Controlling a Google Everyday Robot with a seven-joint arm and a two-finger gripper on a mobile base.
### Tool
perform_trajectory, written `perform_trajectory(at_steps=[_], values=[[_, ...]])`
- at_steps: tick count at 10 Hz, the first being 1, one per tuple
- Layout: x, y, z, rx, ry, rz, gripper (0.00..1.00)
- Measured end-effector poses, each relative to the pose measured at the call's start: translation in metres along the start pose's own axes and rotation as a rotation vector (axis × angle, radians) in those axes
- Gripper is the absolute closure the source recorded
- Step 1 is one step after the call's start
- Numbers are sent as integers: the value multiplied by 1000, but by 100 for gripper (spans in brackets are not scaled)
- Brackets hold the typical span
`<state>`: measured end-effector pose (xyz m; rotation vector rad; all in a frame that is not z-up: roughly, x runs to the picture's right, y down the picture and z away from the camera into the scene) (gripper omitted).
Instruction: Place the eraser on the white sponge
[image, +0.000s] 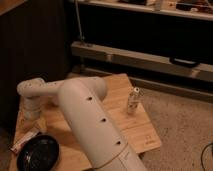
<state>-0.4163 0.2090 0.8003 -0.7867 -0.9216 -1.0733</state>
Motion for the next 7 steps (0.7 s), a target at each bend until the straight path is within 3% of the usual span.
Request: perform_trajectory(at_steps=[7], values=[[9,1,12,-29,-40,-1,20]])
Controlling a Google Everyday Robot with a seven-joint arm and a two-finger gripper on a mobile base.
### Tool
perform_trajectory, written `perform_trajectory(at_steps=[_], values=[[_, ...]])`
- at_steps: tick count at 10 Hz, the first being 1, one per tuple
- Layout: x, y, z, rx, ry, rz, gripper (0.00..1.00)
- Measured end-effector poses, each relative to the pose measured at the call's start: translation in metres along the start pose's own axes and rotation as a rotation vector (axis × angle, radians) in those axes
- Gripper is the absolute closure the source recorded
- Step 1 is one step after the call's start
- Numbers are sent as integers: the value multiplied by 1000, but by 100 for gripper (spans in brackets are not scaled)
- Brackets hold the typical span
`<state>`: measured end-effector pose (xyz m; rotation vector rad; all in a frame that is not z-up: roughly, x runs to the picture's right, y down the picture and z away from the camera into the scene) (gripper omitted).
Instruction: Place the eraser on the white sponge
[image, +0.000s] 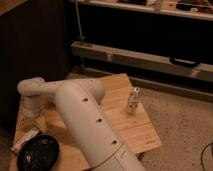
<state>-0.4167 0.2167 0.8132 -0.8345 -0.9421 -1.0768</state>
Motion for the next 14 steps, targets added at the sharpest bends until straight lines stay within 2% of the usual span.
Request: perform_trajectory(at_steps=[2,5,6,7,9,12,13,14], values=[[1,3,5,1,-26,-7,23],[2,7,10,-1,-66,-26,49],[3,8,10,4,-73,-29,63],[3,7,5,9,-70,-30,71],[-7,5,-16,5,-51,-28,88],[-30,6,-77,-8,30,-3,90],[-44,10,-114,-21,66,30,90],[-43,17,-125,-23,67,50,90]])
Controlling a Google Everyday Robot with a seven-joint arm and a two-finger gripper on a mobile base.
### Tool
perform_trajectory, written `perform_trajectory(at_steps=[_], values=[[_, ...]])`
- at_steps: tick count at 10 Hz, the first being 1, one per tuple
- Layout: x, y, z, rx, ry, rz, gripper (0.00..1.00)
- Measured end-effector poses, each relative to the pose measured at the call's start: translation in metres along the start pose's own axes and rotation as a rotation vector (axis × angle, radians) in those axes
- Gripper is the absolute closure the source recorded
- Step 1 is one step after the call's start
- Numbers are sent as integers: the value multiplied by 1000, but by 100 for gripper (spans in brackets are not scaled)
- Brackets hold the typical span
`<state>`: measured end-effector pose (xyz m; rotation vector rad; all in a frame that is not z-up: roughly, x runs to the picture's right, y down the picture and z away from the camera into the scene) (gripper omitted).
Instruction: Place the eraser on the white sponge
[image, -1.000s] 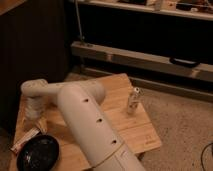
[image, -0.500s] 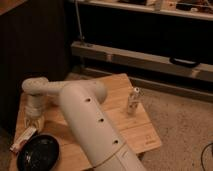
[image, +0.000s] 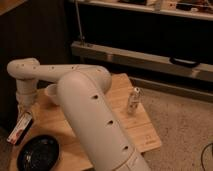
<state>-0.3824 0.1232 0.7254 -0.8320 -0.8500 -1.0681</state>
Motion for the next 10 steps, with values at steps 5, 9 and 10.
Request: perform_trajectory(at_steps=[5,9,10], values=[[50,93,-4,107,-87,138,90],[104,190,19,292,-147,243,90],[118,205,27,319,-156,259,90]])
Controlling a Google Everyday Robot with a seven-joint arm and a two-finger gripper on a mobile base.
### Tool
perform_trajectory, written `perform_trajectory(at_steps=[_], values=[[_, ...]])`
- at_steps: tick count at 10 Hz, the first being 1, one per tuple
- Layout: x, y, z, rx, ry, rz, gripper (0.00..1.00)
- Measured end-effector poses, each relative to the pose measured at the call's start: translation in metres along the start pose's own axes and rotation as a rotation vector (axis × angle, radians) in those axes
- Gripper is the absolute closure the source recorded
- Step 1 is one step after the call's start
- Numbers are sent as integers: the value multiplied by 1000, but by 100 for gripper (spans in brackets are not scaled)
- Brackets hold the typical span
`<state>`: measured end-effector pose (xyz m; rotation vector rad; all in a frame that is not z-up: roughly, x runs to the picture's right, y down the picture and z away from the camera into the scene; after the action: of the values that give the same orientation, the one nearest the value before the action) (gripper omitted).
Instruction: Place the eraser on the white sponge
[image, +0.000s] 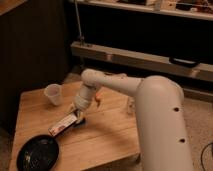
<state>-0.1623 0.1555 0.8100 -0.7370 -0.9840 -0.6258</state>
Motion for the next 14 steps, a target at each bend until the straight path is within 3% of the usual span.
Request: perform_trajectory(at_steps=[2,5,9,14], values=[[11,7,1,20,-17,27,90],[19,-7,-1,71,-77,93,90],[34,-5,-3,90,-132,150,90],[39,10,-16,137,-133,181,90]])
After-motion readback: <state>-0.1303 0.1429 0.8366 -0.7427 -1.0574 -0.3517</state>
